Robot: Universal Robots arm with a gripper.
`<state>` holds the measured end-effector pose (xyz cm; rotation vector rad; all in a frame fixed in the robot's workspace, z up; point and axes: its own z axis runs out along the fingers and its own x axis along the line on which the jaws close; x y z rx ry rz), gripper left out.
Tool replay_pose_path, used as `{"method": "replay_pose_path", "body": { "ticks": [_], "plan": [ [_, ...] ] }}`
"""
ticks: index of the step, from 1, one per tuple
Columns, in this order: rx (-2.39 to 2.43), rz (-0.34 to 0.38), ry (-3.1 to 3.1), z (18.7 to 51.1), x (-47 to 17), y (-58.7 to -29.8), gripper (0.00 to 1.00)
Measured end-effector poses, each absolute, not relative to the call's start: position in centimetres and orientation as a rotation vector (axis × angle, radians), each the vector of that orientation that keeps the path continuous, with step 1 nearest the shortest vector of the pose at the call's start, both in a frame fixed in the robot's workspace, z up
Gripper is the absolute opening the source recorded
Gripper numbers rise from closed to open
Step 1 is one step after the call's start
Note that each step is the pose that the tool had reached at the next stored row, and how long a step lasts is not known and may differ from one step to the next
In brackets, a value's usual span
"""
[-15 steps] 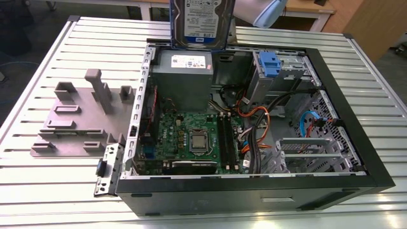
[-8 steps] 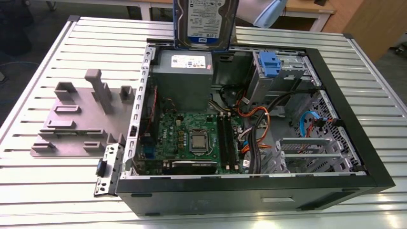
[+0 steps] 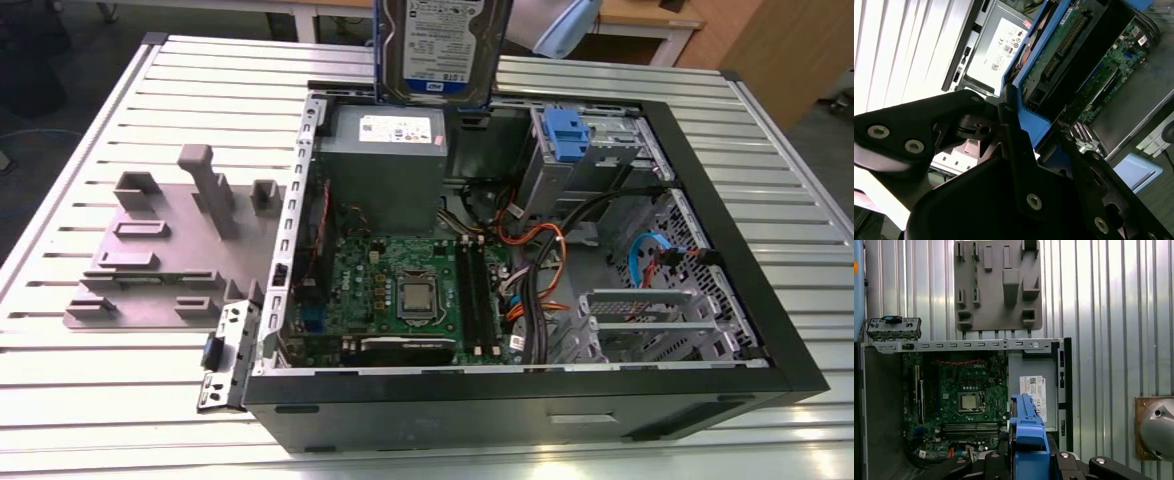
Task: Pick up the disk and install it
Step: 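Pick up the disk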
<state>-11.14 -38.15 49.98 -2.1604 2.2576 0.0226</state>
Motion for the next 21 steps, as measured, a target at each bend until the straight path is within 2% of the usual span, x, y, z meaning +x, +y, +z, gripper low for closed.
{"method": "replay_pose_path", "body": {
  "ticks": [21],
  "plan": [
    [-2.132,0.022,2.285,50.0,-10.3,-40.8,0.36]
  ]
}}
